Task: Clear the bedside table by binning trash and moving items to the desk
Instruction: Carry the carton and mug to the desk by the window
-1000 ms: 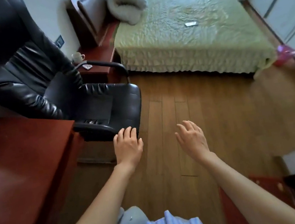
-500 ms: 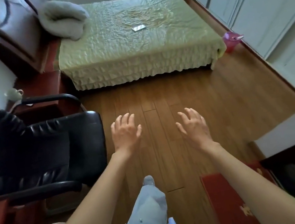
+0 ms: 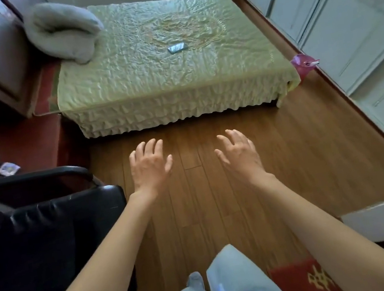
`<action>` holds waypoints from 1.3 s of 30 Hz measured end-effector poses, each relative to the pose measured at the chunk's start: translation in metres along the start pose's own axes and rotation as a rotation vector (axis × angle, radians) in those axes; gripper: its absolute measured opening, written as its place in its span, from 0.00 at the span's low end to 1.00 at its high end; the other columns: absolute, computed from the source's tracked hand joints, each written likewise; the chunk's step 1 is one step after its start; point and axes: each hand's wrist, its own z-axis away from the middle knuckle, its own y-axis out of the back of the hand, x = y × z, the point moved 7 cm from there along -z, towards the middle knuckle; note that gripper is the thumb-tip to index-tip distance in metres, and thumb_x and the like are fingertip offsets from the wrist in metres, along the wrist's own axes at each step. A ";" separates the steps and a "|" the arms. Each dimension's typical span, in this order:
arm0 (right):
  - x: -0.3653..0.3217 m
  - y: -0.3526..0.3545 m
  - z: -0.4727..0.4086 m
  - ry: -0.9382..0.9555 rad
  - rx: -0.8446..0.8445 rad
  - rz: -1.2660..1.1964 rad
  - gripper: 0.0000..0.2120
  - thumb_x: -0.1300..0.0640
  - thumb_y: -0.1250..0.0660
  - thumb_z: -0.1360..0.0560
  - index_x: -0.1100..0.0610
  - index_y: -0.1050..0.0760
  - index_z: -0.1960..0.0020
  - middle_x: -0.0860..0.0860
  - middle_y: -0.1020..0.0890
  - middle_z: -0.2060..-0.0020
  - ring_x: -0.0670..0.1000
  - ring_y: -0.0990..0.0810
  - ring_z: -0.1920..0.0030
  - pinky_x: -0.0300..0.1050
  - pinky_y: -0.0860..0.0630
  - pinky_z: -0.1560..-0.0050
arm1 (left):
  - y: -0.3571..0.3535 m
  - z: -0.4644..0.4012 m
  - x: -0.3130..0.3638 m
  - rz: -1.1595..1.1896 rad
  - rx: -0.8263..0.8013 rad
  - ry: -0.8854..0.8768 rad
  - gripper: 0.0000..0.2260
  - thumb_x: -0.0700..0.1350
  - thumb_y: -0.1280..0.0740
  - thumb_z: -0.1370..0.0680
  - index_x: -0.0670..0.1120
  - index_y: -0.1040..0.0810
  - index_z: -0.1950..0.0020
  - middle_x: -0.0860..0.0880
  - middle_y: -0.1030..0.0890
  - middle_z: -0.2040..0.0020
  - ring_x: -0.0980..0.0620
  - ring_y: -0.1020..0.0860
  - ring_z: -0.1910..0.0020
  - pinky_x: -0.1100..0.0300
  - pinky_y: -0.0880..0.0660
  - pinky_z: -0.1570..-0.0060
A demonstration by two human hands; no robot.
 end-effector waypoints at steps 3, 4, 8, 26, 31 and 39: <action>-0.008 -0.015 -0.050 0.033 -0.033 -0.016 0.22 0.49 0.43 0.20 0.57 0.35 0.28 0.59 0.35 0.28 0.57 0.41 0.26 0.55 0.42 0.28 | -0.011 -0.036 -0.022 -0.015 -0.013 0.050 0.22 0.50 0.36 0.23 0.41 0.28 0.32 0.41 0.26 0.33 0.40 0.31 0.33 0.43 0.36 0.36; -0.010 -0.020 -0.068 0.054 -0.047 -0.011 0.22 0.49 0.43 0.20 0.57 0.35 0.28 0.59 0.35 0.28 0.57 0.41 0.26 0.56 0.42 0.28 | -0.016 -0.048 -0.029 -0.019 -0.015 0.070 0.21 0.50 0.36 0.23 0.41 0.28 0.33 0.41 0.26 0.33 0.40 0.31 0.33 0.43 0.35 0.36; -0.018 -0.037 -0.153 0.125 -0.078 -0.005 0.23 0.48 0.44 0.19 0.56 0.37 0.27 0.58 0.36 0.27 0.57 0.44 0.25 0.56 0.44 0.26 | -0.030 -0.105 -0.055 -0.039 -0.010 0.148 0.21 0.50 0.37 0.23 0.42 0.28 0.33 0.42 0.26 0.33 0.41 0.31 0.33 0.44 0.36 0.35; -0.181 -0.120 -0.451 0.602 -0.351 0.045 0.24 0.46 0.48 0.19 0.55 0.40 0.26 0.56 0.37 0.26 0.57 0.47 0.24 0.55 0.46 0.26 | -0.042 -0.261 -0.234 -0.091 0.000 0.690 0.21 0.51 0.37 0.23 0.43 0.29 0.32 0.44 0.26 0.33 0.43 0.32 0.33 0.45 0.35 0.36; -0.277 -0.150 -0.502 0.711 -0.373 0.057 0.24 0.46 0.48 0.19 0.54 0.41 0.26 0.55 0.37 0.26 0.57 0.46 0.25 0.56 0.45 0.26 | -0.034 -0.290 -0.319 -0.102 0.038 0.765 0.21 0.50 0.36 0.23 0.43 0.29 0.33 0.43 0.26 0.34 0.42 0.31 0.33 0.45 0.33 0.37; -0.431 -0.185 -0.556 0.900 -0.382 0.041 0.22 0.48 0.46 0.19 0.55 0.37 0.28 0.55 0.34 0.29 0.56 0.42 0.26 0.52 0.43 0.28 | -0.007 -0.310 -0.450 -0.126 0.074 0.916 0.21 0.51 0.35 0.24 0.43 0.28 0.33 0.43 0.25 0.35 0.43 0.29 0.35 0.46 0.31 0.39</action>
